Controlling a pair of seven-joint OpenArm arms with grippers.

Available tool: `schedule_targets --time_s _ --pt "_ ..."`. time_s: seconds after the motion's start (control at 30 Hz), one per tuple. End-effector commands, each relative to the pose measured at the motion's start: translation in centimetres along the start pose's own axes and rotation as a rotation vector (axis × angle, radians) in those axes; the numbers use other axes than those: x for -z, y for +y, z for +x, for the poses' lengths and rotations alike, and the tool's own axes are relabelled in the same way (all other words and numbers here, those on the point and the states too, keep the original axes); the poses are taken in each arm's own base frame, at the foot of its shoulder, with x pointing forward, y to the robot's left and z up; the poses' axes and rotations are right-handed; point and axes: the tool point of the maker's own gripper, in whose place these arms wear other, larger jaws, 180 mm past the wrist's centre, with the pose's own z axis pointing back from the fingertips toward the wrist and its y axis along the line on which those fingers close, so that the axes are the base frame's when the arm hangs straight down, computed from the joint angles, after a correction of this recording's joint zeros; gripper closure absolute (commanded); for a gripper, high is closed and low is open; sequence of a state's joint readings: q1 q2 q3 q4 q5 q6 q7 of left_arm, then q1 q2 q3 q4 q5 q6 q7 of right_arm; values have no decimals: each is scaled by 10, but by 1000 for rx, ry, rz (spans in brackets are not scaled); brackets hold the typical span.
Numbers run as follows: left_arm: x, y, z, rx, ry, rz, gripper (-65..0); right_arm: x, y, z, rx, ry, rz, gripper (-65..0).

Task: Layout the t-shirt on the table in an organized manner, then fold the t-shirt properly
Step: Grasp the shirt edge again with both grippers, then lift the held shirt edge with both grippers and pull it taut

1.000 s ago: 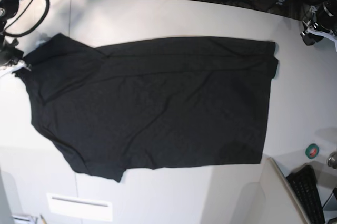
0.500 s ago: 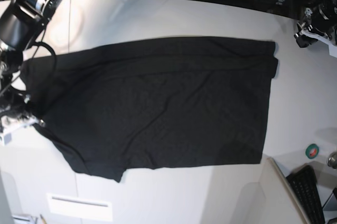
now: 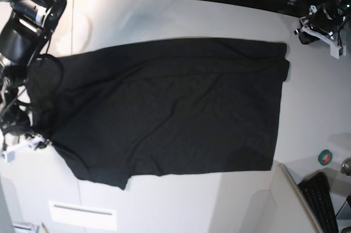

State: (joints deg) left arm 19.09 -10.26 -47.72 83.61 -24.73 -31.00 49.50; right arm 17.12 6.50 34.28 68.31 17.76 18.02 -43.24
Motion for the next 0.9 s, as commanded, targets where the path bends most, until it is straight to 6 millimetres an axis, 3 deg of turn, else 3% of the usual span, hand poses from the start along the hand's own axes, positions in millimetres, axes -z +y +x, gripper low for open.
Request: schedule_targets --time_s 0.0,0.03,0.13,0.27,0.33,0.37,0.47,0.53,0.6,0.8,0.87 --pt "-5 -1 12 33 -40 -21 -224 -13 2 23 -32 -77 3 -380" --pt "-3 -7 10 51 -39 -48 -224 -22 1 20 -54 -96 -8 -417" --pt "1 -21 4 51 -42 -91 -225 -55 -4 17 -124 -152 -49 -416" --pt "9 -40 5 15 -61 -123 -225 -82 -11 -14 -154 -127 -63 -416" --pt "9 -42 4 -7 -70 -129 -232 -96 -25 -30 -83 -128 -50 -417" --pt "9 -42 1 -23 -73 -127 -263 -103 -32 -36 -43 -132 -42 -417" --pt "6 -39 0 -30 -84 -127 -453 -118 -53 -52 24 -119 -30 -417" --pt "6 -39 -3 -30 -79 -134 -522 -124 -59 -62 35 -98 -24 -417" --pt "10 -35 -14 -65 -57 -134 -523 -129 -63 -73 49 -78 -19 -419" --pt "33 -42 -14 -159 -48 -175 -523 -127 -73 -115 129 2 -32 -416" --pt "35 -45 -11 -162 -52 -183 -523 -126 -88 -128 192 18 -61 -419"
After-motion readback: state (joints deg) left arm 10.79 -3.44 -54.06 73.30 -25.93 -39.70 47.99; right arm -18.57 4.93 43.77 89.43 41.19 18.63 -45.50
